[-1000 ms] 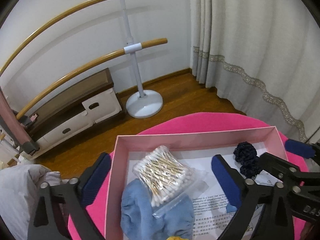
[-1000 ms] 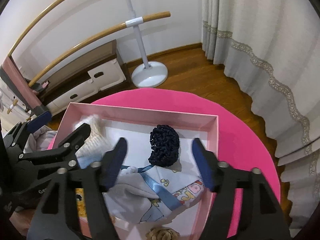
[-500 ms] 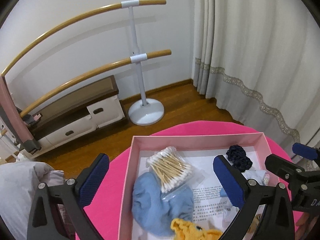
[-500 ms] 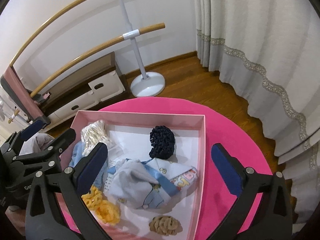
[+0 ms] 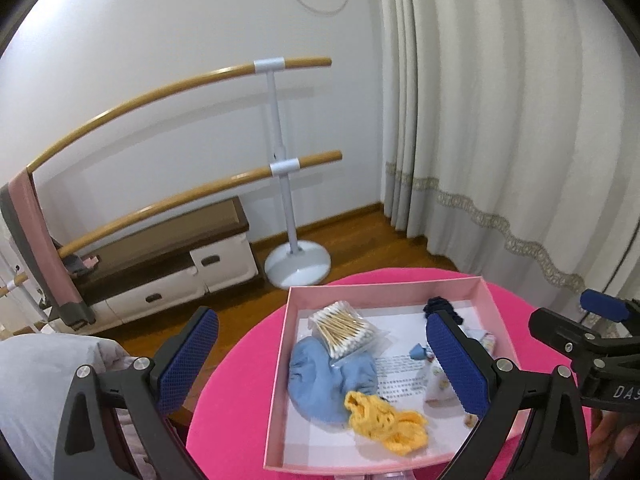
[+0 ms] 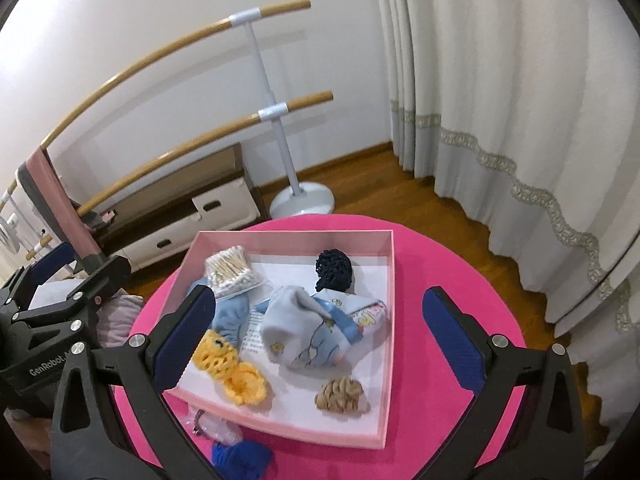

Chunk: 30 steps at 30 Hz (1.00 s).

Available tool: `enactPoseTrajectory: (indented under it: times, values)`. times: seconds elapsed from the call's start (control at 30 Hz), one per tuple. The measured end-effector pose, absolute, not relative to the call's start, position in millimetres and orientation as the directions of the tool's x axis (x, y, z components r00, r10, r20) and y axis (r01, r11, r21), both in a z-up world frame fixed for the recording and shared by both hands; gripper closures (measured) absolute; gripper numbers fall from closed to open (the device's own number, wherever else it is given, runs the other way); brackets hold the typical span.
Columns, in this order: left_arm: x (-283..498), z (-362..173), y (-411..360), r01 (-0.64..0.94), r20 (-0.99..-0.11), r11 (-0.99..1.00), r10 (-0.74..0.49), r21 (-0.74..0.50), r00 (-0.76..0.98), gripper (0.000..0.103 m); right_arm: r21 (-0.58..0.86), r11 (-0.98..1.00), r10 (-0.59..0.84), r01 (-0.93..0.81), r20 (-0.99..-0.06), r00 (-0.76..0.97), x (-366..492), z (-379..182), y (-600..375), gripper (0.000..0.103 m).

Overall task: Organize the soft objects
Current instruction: 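Withdraw both tools from the box toward the clear pouch and blue knit piece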

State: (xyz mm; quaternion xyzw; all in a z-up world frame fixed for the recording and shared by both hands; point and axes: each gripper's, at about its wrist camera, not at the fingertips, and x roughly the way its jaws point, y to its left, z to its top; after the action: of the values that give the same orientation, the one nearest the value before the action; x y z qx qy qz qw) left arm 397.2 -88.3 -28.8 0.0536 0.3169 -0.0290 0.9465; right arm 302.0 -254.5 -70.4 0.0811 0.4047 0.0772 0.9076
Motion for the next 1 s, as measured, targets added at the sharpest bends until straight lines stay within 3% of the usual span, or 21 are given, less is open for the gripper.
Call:
enactPoseTrajectory:
  times: [0.53, 1.0]
  values:
    - [217, -38, -45, 0.041, -0.483, 0.999, -0.022, 0.029, 0.875, 0.0, 0.169, 0.984, 0.152, -0.064, -0.58, 0.8, 175, -31, -251, 0.0]
    - [104, -58, -41, 0.029, -0.477, 1.0, -0.023, 0.005, 0.879, 0.0, 0.146, 0.988, 0.122, -0.054, -0.512, 0.85, 85, -27, -244, 0.0]
